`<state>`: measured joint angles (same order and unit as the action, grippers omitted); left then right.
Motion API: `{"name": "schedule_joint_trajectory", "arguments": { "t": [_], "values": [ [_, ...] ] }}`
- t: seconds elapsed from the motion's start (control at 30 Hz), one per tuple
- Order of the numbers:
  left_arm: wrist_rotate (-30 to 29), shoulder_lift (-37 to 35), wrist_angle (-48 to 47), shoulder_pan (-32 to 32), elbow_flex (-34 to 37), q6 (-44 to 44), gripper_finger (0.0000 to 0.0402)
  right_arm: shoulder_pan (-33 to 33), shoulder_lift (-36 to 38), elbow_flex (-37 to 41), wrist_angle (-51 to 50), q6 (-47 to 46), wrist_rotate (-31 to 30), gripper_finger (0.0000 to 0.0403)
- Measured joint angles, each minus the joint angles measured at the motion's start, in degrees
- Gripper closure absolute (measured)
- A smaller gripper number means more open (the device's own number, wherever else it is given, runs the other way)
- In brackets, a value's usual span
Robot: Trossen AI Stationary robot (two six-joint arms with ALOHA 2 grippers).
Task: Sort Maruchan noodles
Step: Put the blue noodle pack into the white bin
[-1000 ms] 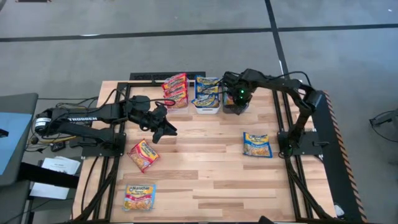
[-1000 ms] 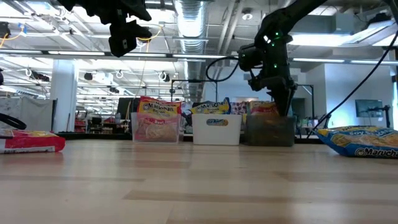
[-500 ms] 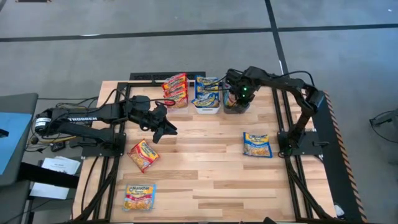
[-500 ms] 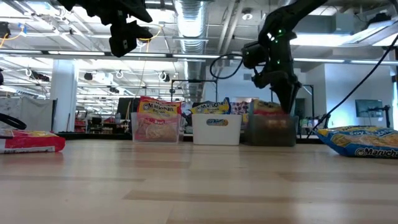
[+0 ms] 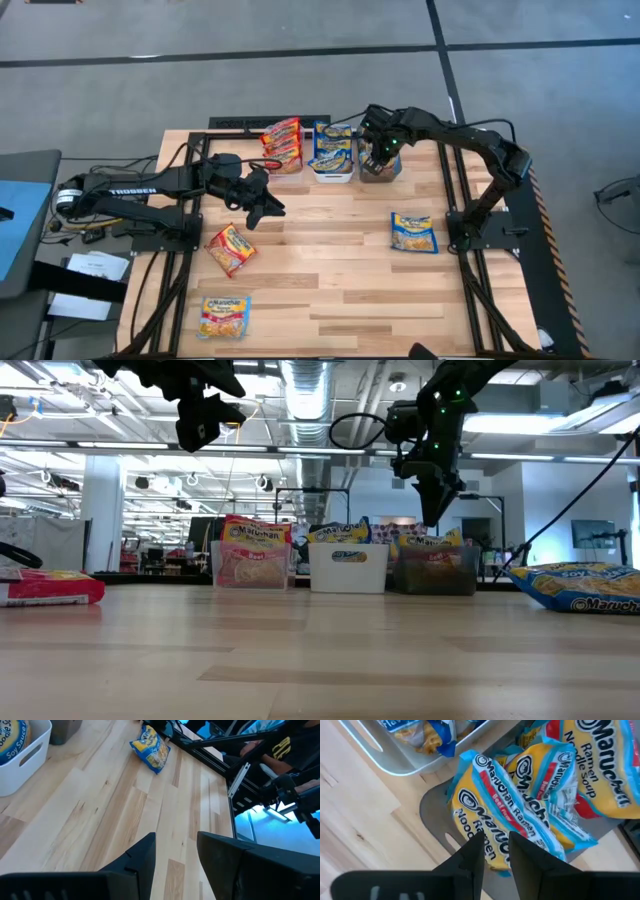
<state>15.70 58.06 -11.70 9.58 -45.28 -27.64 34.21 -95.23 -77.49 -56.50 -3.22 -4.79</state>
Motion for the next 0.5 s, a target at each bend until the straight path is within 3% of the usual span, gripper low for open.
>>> {"name": "schedule_joint_trajectory", "arguments": {
  "t": [0.23, 0.5],
  "values": [
    [1.69, -2.11, -0.17, 0.02, 0.05, -1.27, 0.0271, -1.88, 0.84, -1.78, -3.19, -1.07, 10.21, 0.0291],
    [1.55, -8.55, -3.24, 1.54, 0.05, -2.90, 0.0271, -8.43, 0.91, -6.33, -9.31, -1.29, 9.42, 0.0291]
  ]
}}
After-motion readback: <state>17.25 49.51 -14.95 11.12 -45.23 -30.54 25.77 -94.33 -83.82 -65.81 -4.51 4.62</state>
